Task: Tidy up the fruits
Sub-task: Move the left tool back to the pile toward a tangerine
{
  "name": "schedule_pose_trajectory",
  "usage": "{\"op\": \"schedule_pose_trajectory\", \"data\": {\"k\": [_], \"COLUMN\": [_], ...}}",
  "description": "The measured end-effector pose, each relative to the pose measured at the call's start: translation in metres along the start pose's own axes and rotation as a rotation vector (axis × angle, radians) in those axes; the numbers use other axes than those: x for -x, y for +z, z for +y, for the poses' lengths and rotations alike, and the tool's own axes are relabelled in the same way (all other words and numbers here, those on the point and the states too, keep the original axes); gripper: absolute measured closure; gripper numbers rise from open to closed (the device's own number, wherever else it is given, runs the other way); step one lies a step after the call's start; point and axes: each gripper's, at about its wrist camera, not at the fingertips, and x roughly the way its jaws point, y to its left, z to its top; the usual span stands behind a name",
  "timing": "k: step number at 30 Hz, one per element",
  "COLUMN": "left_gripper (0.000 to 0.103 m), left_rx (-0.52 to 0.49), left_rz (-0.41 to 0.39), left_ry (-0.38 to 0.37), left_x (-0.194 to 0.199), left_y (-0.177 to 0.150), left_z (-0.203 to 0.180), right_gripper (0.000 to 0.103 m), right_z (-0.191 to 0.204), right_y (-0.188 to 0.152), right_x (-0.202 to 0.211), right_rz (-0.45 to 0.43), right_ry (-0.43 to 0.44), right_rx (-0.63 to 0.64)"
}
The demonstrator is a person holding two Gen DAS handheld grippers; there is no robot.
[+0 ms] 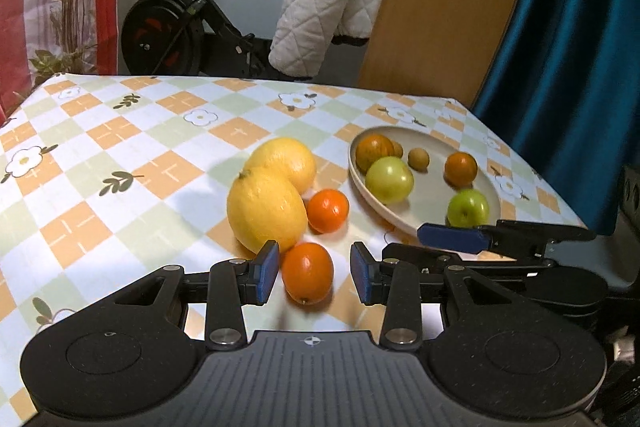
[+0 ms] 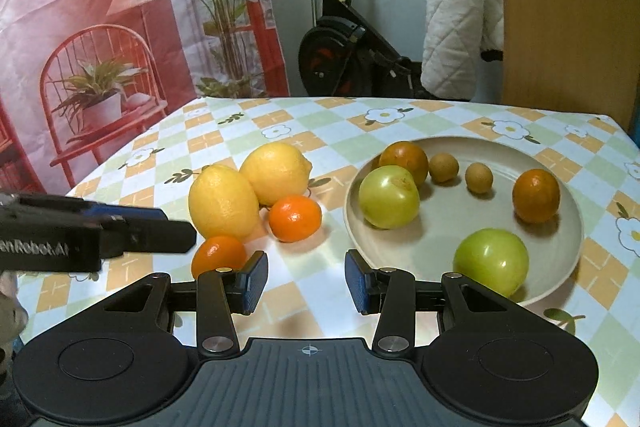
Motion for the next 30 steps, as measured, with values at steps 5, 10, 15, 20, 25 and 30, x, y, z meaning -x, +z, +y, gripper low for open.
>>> {"op": "schedule_pose_trajectory", "data": {"k": [5,10,15,20,25,30], "left_gripper": [0.062,0.062,0.062,0.062,0.062,0.064], "left_rx": [-0.014,-0.010,-0.011,-0.016,0.006,0.053], "left_rz": [0.010,0.009,0.013,0.017,0.040,0.066], "left_ry": [0.014,0.029,0.037,0.036,0.004,-0.030], "left_x": [-0.004,-0.004,-0.005,-0.007,-0.011,-0.019], "left_y": [-0.008,-0.007,-0.007,-0.007,-0.007,-0.007], "left_z": [-0.001,0.001,0.001,0.000,0.003,0.009], "right_gripper": [0.064,0.063,0.063,0.063,0.063,0.068], "right_z": [-0.003,-0.006,-0.005,-0.005,-0.002,0.005], "right_y": [-0.005,-0.007,-0.007,-0.007,-0.007,-0.009], "right_x": [0.000,0.000,0.000,-0.001,-0.005,-0.012], "right_rz": [0.011,0.010,0.010,0.010,0.028,0.059], "right_ry": [0.001,-0.004,-0.005,-0.001,0.006,0.023], "right_rx": [-0.001,-0.008,-0.008,-0.007,0.003,0.028]}}
